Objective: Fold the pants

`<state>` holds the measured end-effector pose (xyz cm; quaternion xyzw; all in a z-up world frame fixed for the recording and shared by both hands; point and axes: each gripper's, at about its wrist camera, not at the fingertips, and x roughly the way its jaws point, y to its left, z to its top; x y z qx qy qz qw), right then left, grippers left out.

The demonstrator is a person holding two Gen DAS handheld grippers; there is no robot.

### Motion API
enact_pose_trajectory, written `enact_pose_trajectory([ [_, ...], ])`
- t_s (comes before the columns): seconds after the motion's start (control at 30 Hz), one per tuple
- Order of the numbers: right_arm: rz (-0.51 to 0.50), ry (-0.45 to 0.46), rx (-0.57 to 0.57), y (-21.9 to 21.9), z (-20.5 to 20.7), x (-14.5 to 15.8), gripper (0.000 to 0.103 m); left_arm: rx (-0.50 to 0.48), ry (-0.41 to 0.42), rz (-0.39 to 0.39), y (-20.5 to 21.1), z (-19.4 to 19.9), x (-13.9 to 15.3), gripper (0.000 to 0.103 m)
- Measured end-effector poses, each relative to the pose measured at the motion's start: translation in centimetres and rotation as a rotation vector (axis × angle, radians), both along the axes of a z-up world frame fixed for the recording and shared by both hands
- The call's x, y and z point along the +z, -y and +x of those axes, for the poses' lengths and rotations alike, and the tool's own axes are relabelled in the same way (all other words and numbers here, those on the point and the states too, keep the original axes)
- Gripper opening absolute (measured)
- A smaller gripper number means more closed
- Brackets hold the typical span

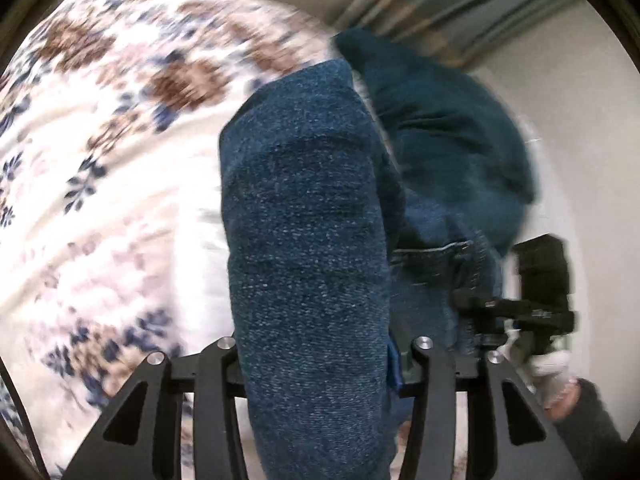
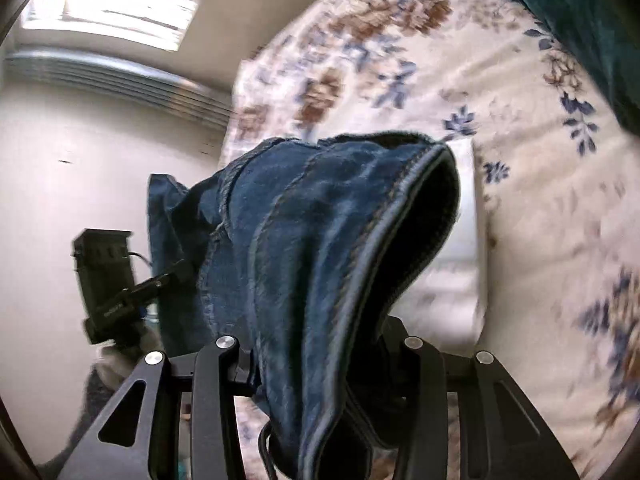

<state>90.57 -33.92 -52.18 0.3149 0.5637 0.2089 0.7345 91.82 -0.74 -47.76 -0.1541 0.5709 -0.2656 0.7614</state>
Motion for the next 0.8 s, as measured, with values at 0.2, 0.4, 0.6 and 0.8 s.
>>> enact_pose_trajectory([
  [0.2,-0.051,-0.093,-0.030,1.2,2.9,-6.9,0.044,0.034,-0.078,0.160,-1.4,1.6,-8.2,0.085],
  [0.4,-0.162,-0.100,-0.045,1.3,1.0,-4.8,0.071,0.115,-0.010,0.219,-2.2,0.5,-4.0,0.083],
  [0.6,-0.456,0.003,-0.146,0.7,-5.8,3.0,0.094,0.201,0.186,0.378,-1.2,-7.2,5.3,0.096],
  [0.8,-0.694,0.075,-0.220,-2.2,-17.6,11.3,0.095,0.267,0.263,0.486,0.1,-18.2,12.4,0.097],
])
